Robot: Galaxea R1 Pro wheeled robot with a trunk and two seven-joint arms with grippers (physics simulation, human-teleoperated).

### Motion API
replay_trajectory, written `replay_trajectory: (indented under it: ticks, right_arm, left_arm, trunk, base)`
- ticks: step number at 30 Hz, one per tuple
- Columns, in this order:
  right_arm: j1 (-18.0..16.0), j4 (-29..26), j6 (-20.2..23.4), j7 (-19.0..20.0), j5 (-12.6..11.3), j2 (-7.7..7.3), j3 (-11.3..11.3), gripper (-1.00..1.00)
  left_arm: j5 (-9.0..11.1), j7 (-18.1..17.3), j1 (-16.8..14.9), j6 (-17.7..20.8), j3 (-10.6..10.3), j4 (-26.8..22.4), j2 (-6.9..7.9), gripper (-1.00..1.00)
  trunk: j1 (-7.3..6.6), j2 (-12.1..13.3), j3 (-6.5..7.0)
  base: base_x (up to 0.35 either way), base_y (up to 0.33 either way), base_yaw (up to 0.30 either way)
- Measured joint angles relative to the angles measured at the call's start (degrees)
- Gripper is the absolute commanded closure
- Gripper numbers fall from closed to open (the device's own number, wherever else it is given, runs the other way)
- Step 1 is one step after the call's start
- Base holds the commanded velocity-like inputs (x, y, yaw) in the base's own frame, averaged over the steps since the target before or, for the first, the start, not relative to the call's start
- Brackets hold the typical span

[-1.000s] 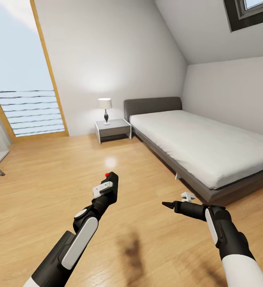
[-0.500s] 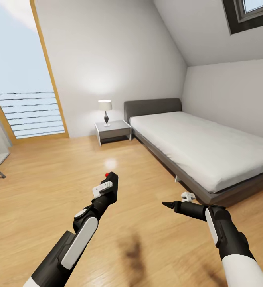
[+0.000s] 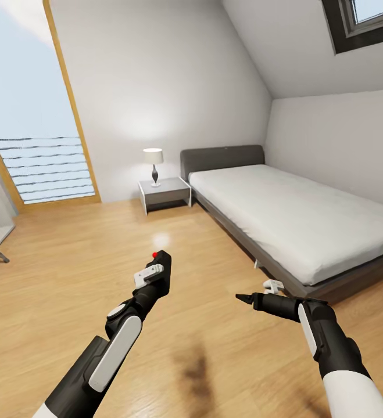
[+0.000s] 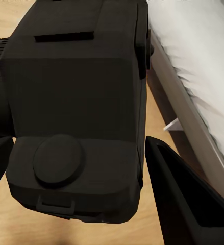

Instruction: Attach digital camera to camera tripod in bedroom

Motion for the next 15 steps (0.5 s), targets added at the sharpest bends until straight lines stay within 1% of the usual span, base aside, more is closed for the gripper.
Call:
replay_trajectory:
  ticks: [15]
  right_arm:
    - [0.00, 0.01, 0.18, 0.00, 0.03, -0.08, 0.13, -1.00]
  left_arm:
    - [-0.05, 0.01, 0.00, 0.00, 0.01, 0.06, 0.00, 1.00]
  trunk:
    - [-3.30, 6.02, 2.69]
  base:
    - [0.000, 0.000, 0.000]
